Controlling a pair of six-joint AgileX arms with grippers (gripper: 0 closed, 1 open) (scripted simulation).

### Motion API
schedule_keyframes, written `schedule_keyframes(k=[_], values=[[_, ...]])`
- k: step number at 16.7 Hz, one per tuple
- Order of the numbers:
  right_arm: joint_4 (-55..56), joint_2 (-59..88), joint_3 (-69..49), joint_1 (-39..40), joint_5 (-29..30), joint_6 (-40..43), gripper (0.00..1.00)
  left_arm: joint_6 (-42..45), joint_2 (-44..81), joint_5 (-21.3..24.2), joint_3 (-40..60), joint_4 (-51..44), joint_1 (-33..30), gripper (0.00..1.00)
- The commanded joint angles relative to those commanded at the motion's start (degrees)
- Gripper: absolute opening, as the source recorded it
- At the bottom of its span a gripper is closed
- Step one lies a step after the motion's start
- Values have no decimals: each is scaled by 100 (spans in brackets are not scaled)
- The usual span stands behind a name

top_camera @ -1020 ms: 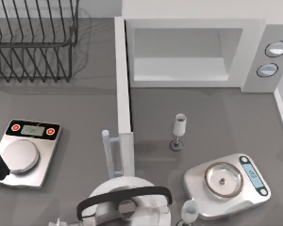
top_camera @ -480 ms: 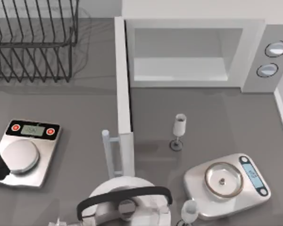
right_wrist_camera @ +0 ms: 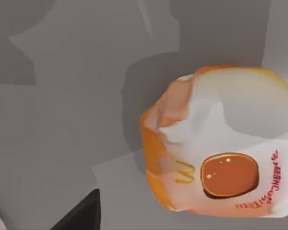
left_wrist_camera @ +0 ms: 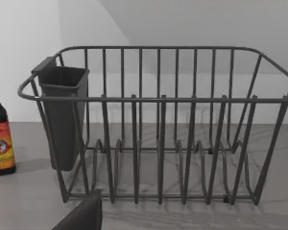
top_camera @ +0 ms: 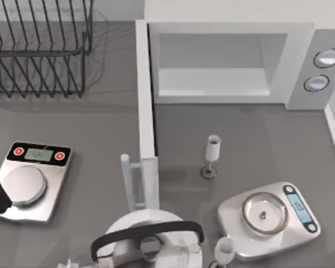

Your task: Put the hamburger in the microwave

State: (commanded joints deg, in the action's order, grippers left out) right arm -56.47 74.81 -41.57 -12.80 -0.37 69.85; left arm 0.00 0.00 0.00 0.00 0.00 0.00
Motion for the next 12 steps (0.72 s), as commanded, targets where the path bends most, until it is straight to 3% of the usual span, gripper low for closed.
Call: schedule_keyframes(k=[12], values=[[2330,1196,1145,11,-4,-44,100,0,0,0,0,0,0,100]])
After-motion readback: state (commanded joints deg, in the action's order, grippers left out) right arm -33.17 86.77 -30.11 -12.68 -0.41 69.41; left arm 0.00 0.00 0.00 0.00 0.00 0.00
